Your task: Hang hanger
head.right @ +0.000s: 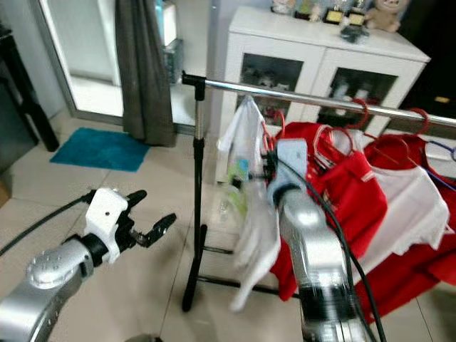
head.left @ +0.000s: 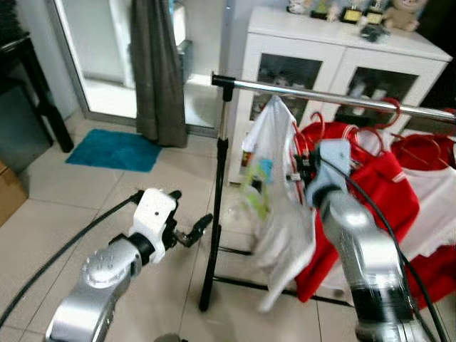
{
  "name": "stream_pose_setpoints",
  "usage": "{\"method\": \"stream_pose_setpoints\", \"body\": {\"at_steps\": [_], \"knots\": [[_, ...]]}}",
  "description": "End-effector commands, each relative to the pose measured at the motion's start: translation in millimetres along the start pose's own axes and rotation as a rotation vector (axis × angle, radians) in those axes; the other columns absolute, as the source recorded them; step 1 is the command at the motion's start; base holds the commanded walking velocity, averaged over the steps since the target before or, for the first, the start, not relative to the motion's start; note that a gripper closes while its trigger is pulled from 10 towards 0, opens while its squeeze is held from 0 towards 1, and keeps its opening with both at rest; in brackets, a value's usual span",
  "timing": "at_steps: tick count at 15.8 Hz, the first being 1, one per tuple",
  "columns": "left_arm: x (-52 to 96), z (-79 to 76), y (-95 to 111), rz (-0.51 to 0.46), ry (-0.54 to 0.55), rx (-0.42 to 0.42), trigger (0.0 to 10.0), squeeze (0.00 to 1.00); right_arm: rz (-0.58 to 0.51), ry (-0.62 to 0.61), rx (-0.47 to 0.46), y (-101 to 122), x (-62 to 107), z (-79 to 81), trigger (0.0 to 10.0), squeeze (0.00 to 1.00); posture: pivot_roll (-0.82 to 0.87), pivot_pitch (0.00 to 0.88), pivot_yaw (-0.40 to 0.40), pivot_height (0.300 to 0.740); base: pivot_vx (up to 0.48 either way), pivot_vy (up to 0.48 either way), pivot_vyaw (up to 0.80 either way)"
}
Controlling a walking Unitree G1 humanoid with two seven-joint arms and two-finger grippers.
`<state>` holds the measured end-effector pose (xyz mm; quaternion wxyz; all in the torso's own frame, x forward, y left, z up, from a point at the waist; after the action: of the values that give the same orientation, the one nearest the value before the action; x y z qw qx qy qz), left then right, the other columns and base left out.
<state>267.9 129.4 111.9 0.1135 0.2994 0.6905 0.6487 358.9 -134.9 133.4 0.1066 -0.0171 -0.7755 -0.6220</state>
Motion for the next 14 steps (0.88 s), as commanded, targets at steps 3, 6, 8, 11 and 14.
{"method": "stream_pose_setpoints", "body": {"at_steps": [3,6,8,11,14], "knots": [[-5.4,-4.5,19,-0.04,-0.027,-0.03,10.0,0.0,-0.066,-0.033,0.008,27,-20.8,-4.7,10.0,0.0,0.02,0.0,-0.057,0.74,0.0,0.0,0.0],[-7.6,11.8,7,-0.022,0.135,0.029,10.0,0.0,-0.049,-0.004,-0.039,15,-11.6,1.5,10.0,0.0,0.04,0.0,-0.072,0.74,0.0,0.0,0.0],[-5.7,13.4,-1,-0.045,0.19,0.1,10.0,0.0,-0.025,0.024,-0.049,-11,13.4,7.9,10.0,0.0,0.03,0.0,-0.069,0.74,0.0,0.0,0.0],[-5.8,13.6,-3,-0.048,0.2,0.098,10.0,0.0,-0.007,0.016,-0.044,-23,23.7,7.3,10.0,0.0,0.02,0.0,-0.061,0.74,0.0,0.0,0.0],[-5.8,17.4,-5,-0.056,0.243,0.096,10.0,0.0,0.022,-0.004,-0.048,-33,32.6,2.7,10.0,0.0,0.01,0.0,-0.057,0.74,0.0,0.0,0.0]]}}
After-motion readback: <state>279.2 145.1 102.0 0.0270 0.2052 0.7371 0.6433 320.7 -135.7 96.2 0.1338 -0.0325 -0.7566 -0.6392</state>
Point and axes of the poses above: a point about 5 cm out from each wrist's last joint towards the gripper, its own x axis pointing back from the gripper into the wrist, its own y axis along the axis of the wrist's last joint, z = x × y, the point moved 4 cm from there along -x, pointing out of the wrist towards the gripper, and after that the axes turned 14 degrees about x, right-handed, at the moved point
